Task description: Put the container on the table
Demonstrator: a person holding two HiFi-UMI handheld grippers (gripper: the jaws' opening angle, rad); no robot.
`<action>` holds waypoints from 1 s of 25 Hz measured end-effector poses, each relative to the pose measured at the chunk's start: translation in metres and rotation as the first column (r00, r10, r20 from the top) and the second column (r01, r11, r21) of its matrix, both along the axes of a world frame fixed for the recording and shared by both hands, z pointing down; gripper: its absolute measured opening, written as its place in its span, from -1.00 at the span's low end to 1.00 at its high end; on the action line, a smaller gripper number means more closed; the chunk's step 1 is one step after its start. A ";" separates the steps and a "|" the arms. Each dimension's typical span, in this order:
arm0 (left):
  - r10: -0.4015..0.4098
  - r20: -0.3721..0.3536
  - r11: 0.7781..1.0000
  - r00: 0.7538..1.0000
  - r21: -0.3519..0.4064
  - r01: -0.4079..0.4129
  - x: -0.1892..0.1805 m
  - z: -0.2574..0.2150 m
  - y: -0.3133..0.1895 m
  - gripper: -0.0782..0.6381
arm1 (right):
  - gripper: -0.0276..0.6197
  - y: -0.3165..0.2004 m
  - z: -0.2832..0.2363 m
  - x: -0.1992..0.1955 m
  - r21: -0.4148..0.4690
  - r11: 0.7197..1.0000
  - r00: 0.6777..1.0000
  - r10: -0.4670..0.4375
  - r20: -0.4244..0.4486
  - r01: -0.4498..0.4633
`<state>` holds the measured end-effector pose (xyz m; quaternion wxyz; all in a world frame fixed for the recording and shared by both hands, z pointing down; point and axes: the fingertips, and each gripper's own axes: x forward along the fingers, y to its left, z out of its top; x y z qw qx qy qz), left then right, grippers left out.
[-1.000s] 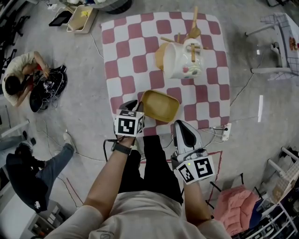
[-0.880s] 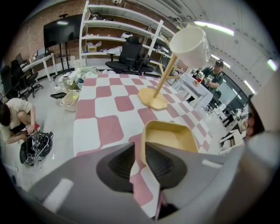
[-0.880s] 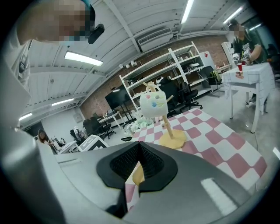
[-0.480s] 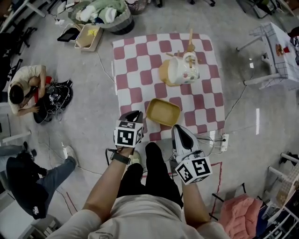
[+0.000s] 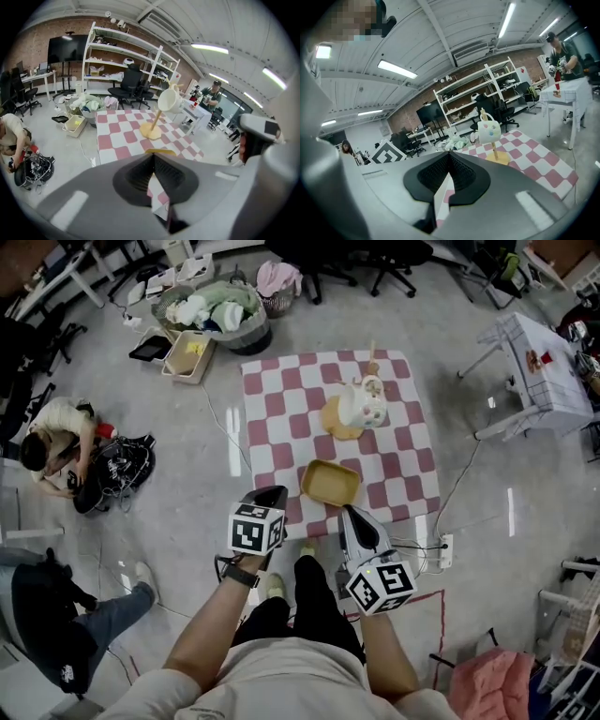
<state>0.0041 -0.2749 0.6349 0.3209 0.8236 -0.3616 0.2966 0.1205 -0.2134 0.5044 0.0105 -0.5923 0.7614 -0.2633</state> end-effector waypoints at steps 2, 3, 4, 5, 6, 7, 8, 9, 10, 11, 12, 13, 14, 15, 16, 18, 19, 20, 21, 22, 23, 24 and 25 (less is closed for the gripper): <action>0.009 -0.016 1.000 1.000 0.023 -0.009 -0.004 -0.017 0.004 -0.76 | -0.89 0.005 -0.011 -0.006 0.014 1.000 1.000 -0.003 -0.007 0.003; 0.014 -0.024 0.999 1.000 0.036 -0.013 -0.006 -0.025 0.007 -0.76 | -0.89 0.008 -0.016 -0.010 0.021 1.000 1.000 -0.005 -0.011 0.005; 0.020 -0.034 0.999 0.999 0.051 -0.018 -0.007 -0.035 0.010 -0.76 | -0.89 0.010 -0.021 -0.013 0.029 1.000 1.000 -0.008 -0.016 0.008; 0.026 -0.044 0.997 0.999 0.069 -0.023 -0.007 -0.045 0.012 -0.76 | -0.89 0.013 -0.027 -0.016 0.039 0.999 1.000 -0.010 -0.021 0.011; 0.033 -0.055 0.996 0.998 0.088 -0.028 -0.007 -0.055 0.014 -0.76 | -0.89 0.015 -0.033 -0.019 0.049 0.999 1.000 -0.011 -0.027 0.013; 0.040 -0.066 0.994 0.997 0.108 -0.032 -0.008 -0.066 0.016 -0.76 | -0.89 0.017 -0.038 -0.022 0.059 0.998 0.999 -0.013 -0.033 0.015; 0.047 -0.076 0.991 0.996 0.128 -0.037 -0.008 -0.076 0.018 -0.76 | -0.89 0.019 -0.044 -0.025 0.070 0.997 0.999 -0.014 -0.039 0.017; 0.053 -0.086 0.988 0.995 0.147 -0.040 -0.009 -0.086 0.021 -0.76 | -0.89 0.021 -0.049 -0.027 0.080 0.997 0.999 -0.015 -0.044 0.018; 0.060 -0.096 0.985 0.994 0.165 -0.043 -0.010 -0.096 0.024 -0.76 | -0.89 0.024 -0.054 -0.030 0.090 0.996 0.999 -0.015 -0.049 0.020; 0.065 -0.104 0.982 0.992 0.181 -0.046 -0.012 -0.105 0.027 -0.76 | -0.89 0.026 -0.060 -0.033 0.098 0.995 0.998 -0.016 -0.054 0.021; 0.071 -0.112 0.979 0.991 0.196 -0.048 -0.013 -0.114 0.030 -0.76 | -0.89 0.029 -0.065 -0.036 0.106 0.994 0.998 -0.017 -0.059 0.023; 0.077 -0.118 0.976 0.990 0.210 -0.051 -0.014 -0.122 0.032 -0.76 | -0.89 0.031 -0.070 -0.039 0.114 0.993 0.998 -0.017 -0.063 0.024; 0.083 -0.124 0.973 0.989 0.223 -0.053 -0.015 -0.130 0.035 -0.76 | -0.89 0.033 -0.075 -0.041 0.122 0.992 0.998 -0.018 -0.068 0.026; 0.088 -0.129 0.970 0.988 0.236 -0.055 -0.016 -0.136 0.037 -0.76 | -0.89 0.035 -0.079 -0.044 0.130 0.991 0.997 -0.018 -0.073 0.027; 0.093 -0.135 0.967 0.986 0.248 -0.057 -0.017 -0.142 0.040 -0.76 | -0.89 0.037 -0.084 -0.046 0.138 0.990 0.997 -0.018 -0.079 0.029; 0.100 -0.147 0.961 0.984 0.271 -0.058 -0.018 -0.155 0.044 -0.76 | -0.89 0.041 -0.093 -0.049 0.154 0.988 0.996 -0.019 -0.089 0.032; 0.104 -0.153 0.958 0.983 0.281 -0.058 -0.020 -0.161 0.046 -0.76 | -0.89 0.043 -0.097 -0.051 0.161 0.986 0.996 -0.018 -0.093 0.033; 0.107 -0.159 0.955 0.981 0.291 -0.057 -0.021 -0.167 0.049 -0.76 | -0.89 0.046 -0.102 -0.053 0.168 0.985 0.995 -0.018 -0.097 0.034; 0.111 -0.165 0.952 0.980 0.302 -0.057 -0.023 -0.173 0.051 -0.76 | -0.89 0.049 -0.106 -0.055 0.176 0.984 0.995 -0.017 -0.101 0.034; 0.114 -0.171 0.948 0.979 0.313 -0.056 -0.024 -0.179 0.054 -0.76 | -0.89 0.051 -0.110 -0.057 0.184 0.982 0.994 -0.015 -0.105 0.035; 0.118 -0.178 0.944 0.977 0.326 -0.055 -0.026 -0.186 0.056 -0.76 | -0.89 0.054 -0.114 -0.058 0.192 0.981 0.994 -0.014 -0.109 0.034; 0.123 -0.185 0.939 0.975 0.339 -0.054 -0.027 -0.193 0.059 -0.76 | -0.89 0.056 -0.119 -0.060 0.201 0.979 0.993 -0.012 -0.113 0.034; 0.128 -0.193 0.934 0.973 0.353 -0.053 -0.029 -0.200 0.061 -0.76 | -0.89 0.058 -0.123 -0.061 0.210 0.977 0.993 -0.010 -0.118 0.034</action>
